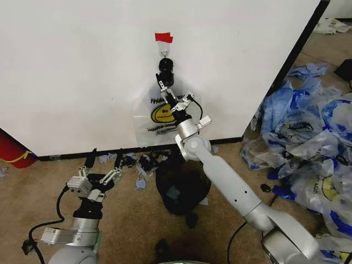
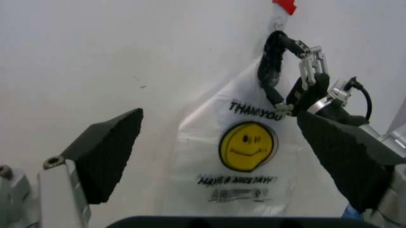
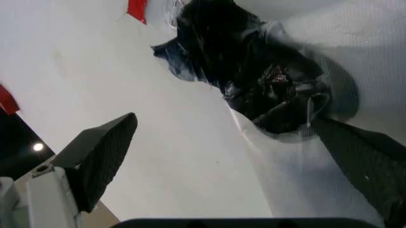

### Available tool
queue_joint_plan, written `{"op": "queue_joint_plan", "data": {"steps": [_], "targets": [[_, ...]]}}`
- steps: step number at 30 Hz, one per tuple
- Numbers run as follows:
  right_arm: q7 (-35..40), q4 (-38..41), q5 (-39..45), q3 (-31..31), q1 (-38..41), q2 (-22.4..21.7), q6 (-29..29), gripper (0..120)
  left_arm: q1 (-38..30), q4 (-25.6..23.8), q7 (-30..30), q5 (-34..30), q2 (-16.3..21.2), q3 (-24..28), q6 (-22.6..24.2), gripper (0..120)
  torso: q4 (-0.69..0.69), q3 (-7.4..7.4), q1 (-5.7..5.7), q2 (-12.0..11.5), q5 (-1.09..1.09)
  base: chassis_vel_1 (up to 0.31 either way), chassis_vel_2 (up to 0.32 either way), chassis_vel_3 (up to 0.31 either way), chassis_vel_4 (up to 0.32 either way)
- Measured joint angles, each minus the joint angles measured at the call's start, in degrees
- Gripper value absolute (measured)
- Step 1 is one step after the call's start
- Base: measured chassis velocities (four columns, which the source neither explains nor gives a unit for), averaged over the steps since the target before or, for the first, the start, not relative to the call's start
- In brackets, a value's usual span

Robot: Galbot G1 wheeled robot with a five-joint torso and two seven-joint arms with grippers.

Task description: Pick up the garbage bag from the wall and place it over the trash bin.

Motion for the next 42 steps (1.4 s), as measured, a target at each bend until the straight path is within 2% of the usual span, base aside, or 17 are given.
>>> {"op": "queue_joint_plan", "data": {"steps": [9, 19, 33, 42], "targets": [[-0.85, 0.04, -1.28, 0.80, -0.79, -0.31, 0.15, 100, -0.07, -0.05, 0.00, 0.00, 0.35, 0.14, 0.12, 96, 0.00, 0.00, 0.00, 0.00, 0.00, 0.000, 0.000, 0.000, 0.000], [-5.75, -1.58, -3.74, 1.42, -0.38, 0.39, 0.13, 100, 0.19, 0.68, 0.45, 0.03, 0.30, 0.62, 0.08, 96, 0.00, 0.00, 0.00, 0.00, 0.00, 0.000, 0.000, 0.000, 0.000], [-3.55, -2.47, -4.09, 1.31, -0.30, 0.35, 0.56, 100, 0.31, 1.10, 0.93, 0.25, 0.00, 1.02, -0.29, 96, 0.00, 0.00, 0.00, 0.00, 0.00, 0.000, 0.000, 0.000, 0.000], [-5.50, -5.12, -4.01, 1.53, 1.85, 1.16, 0.72, 100, 0.84, 1.19, 1.31, 0.47, -0.68, 1.09, -0.45, 96, 0.01, 0.00, 0.00, 0.00, -0.01, 0.000, 0.000, 0.000, 0.000]]}}
